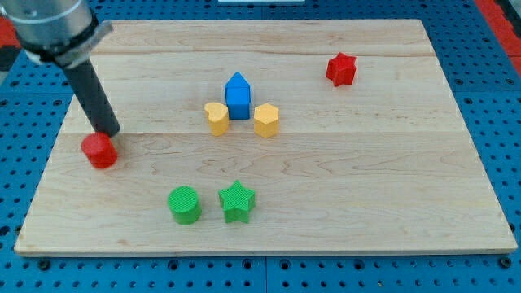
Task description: Move red circle to the top of green circle
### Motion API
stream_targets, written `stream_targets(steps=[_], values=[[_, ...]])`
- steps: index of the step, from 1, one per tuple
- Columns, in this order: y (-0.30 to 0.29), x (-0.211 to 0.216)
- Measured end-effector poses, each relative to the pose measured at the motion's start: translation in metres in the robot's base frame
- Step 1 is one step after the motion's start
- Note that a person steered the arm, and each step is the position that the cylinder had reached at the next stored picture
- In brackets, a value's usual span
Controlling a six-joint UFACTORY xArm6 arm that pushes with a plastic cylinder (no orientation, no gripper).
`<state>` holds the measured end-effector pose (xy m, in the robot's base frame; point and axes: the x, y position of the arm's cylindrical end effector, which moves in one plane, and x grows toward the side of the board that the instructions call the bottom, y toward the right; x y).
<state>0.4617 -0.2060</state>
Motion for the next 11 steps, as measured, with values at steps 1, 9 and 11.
stream_targets(steps=[1, 9, 11], values=[[0.026, 0.023], [0.101, 0.055], [0.247, 0.022]])
